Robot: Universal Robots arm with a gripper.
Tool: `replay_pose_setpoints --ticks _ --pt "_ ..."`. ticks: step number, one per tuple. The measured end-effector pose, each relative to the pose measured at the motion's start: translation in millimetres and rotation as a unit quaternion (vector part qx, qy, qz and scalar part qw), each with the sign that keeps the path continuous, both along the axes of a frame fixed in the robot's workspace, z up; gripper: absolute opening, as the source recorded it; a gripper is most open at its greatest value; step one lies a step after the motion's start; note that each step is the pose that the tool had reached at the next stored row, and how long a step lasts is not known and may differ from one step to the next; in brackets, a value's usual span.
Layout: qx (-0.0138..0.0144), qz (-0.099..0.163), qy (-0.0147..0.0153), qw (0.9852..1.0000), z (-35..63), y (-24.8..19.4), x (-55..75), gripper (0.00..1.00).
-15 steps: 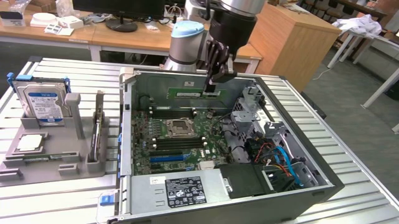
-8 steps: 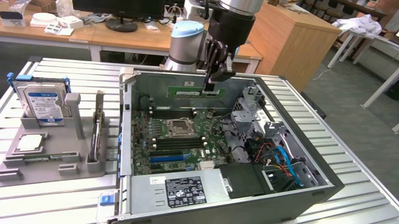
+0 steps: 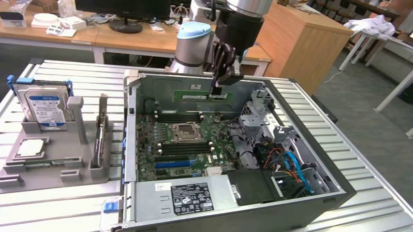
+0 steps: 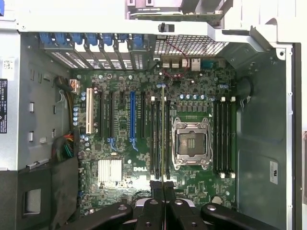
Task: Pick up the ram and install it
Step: 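Pick up the ram and move it above insertion slot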
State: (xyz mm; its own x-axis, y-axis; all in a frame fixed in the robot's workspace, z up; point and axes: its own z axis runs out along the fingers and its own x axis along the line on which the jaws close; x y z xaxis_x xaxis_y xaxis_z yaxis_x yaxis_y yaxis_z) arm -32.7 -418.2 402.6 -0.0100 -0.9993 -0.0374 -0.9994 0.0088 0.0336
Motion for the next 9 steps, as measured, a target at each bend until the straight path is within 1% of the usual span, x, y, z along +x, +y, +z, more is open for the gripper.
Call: replay_pose_setpoints --ticks 9 --pt "-0.0001 0.0 0.0 1.0 -8.7 0.0 0.0 0.11"
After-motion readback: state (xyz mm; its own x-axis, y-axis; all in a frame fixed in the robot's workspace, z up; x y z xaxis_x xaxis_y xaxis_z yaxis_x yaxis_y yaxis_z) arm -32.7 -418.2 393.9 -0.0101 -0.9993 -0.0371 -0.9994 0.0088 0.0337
